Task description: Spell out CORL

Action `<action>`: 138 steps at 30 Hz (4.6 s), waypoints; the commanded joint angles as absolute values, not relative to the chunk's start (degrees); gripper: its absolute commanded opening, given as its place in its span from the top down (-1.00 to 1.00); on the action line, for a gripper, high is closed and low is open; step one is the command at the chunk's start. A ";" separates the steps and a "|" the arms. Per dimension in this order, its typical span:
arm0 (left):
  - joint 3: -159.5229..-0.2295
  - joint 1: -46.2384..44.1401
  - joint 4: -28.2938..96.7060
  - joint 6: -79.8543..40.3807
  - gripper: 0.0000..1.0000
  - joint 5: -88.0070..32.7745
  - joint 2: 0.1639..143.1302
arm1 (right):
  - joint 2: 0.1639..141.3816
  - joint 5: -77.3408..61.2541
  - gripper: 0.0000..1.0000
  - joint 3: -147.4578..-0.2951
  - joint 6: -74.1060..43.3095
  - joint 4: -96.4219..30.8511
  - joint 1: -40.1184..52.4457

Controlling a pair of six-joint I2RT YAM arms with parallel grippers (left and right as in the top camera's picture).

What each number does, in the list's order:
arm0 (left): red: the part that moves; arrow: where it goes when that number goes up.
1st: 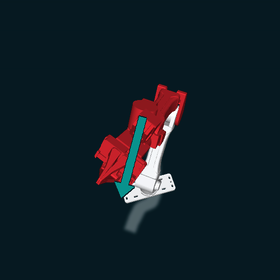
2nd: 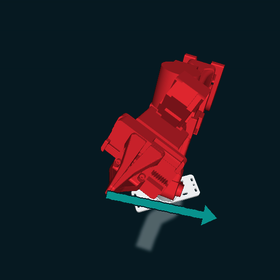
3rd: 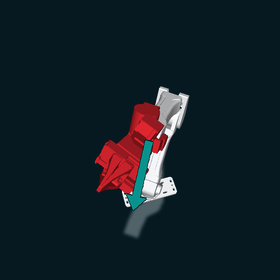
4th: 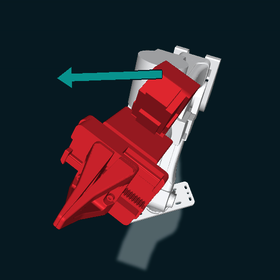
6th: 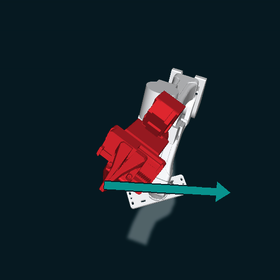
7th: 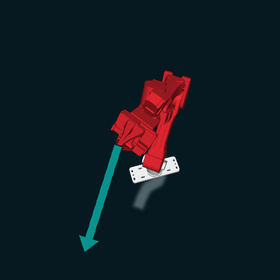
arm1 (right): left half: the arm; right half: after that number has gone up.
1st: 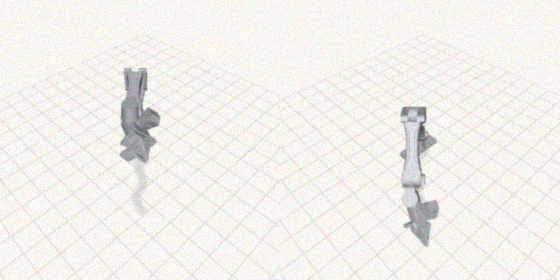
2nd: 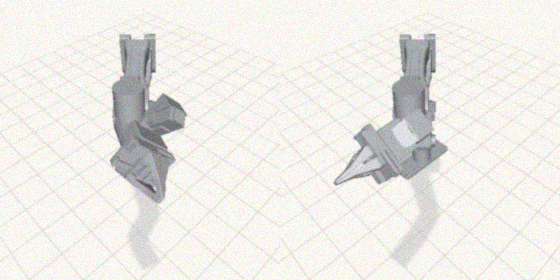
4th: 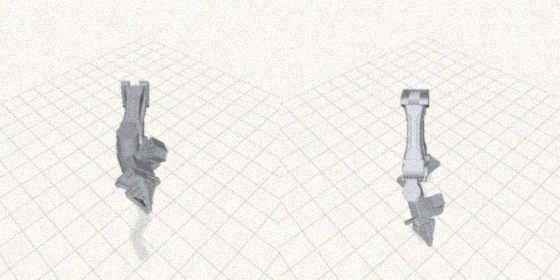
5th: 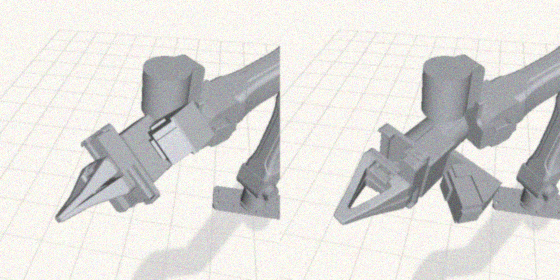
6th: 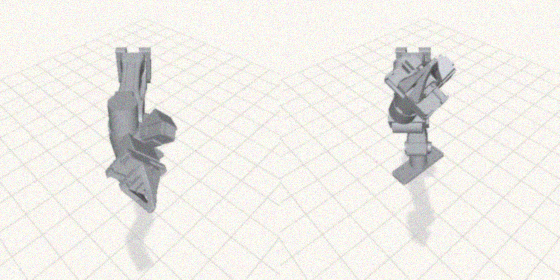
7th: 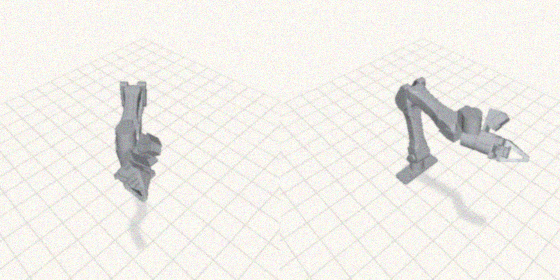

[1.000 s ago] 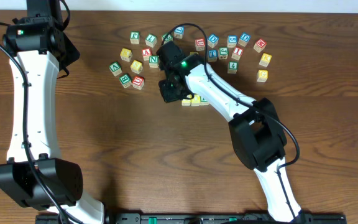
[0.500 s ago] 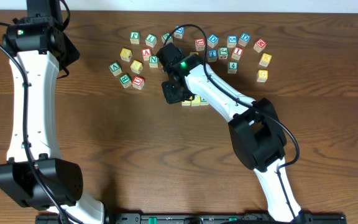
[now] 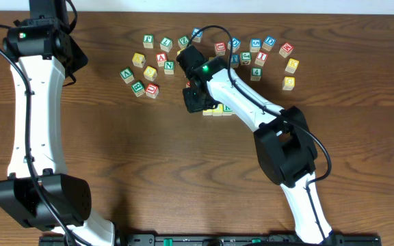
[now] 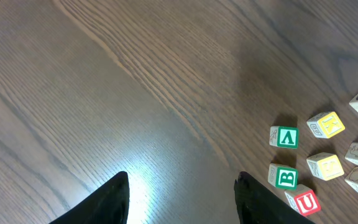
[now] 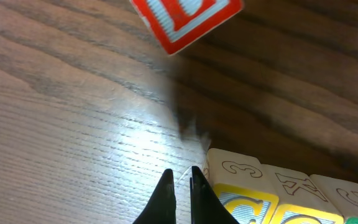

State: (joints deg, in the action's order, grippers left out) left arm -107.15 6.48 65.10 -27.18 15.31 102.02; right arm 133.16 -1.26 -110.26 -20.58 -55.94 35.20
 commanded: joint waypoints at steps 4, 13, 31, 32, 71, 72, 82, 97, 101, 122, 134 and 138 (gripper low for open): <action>-106.28 6.46 65.14 -27.70 -0.07 15.53 102.89 | 133.51 -0.32 0.89 -110.76 -21.41 -56.14 34.50; -106.28 6.46 65.14 -27.70 -0.07 15.53 102.89 | 131.74 -5.08 0.83 -113.40 -17.45 -55.75 32.16; -106.28 6.46 65.14 -27.70 -0.07 15.53 102.89 | 127.52 0.64 0.82 -113.54 -21.65 -60.38 24.67; -106.28 6.46 65.14 -27.70 -0.07 15.53 102.89 | 127.66 1.21 0.82 -113.32 -21.65 -60.95 23.57; -106.28 6.46 65.14 -27.70 -0.07 15.53 102.89 | 127.74 -1.85 0.92 -101.12 -17.89 -54.68 21.10; -106.28 6.46 65.14 -27.70 -0.07 15.53 102.89 | 127.74 -1.85 0.92 -101.12 -17.89 -54.74 21.10; -106.28 6.46 65.14 -27.70 -0.07 15.53 102.89 | 127.74 -2.33 0.92 -101.12 -16.53 -54.43 21.10; -106.28 6.46 65.14 -27.70 -0.07 15.53 102.89 | 127.74 -4.71 0.95 -101.12 -14.02 -54.19 21.15; -106.28 6.46 65.14 -27.70 -0.07 15.53 102.89 | 127.74 -4.71 0.95 -101.12 -14.00 -54.11 21.67; -106.28 6.46 65.14 -27.70 -0.07 15.53 102.89 | 127.85 -8.95 0.79 -105.41 -14.81 -45.78 23.90; -106.28 6.46 65.14 -27.70 -0.07 15.53 102.89 | 130.87 -3.90 0.84 -105.36 -22.87 -44.10 29.76; -106.28 6.46 65.14 -27.70 -0.07 15.53 102.89 | 131.24 -2.90 0.87 -105.36 -24.73 -44.10 30.02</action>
State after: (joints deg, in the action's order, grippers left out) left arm -107.15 6.48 65.10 -27.18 15.31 102.02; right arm 129.58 -4.38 -104.47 -22.17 -44.12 29.58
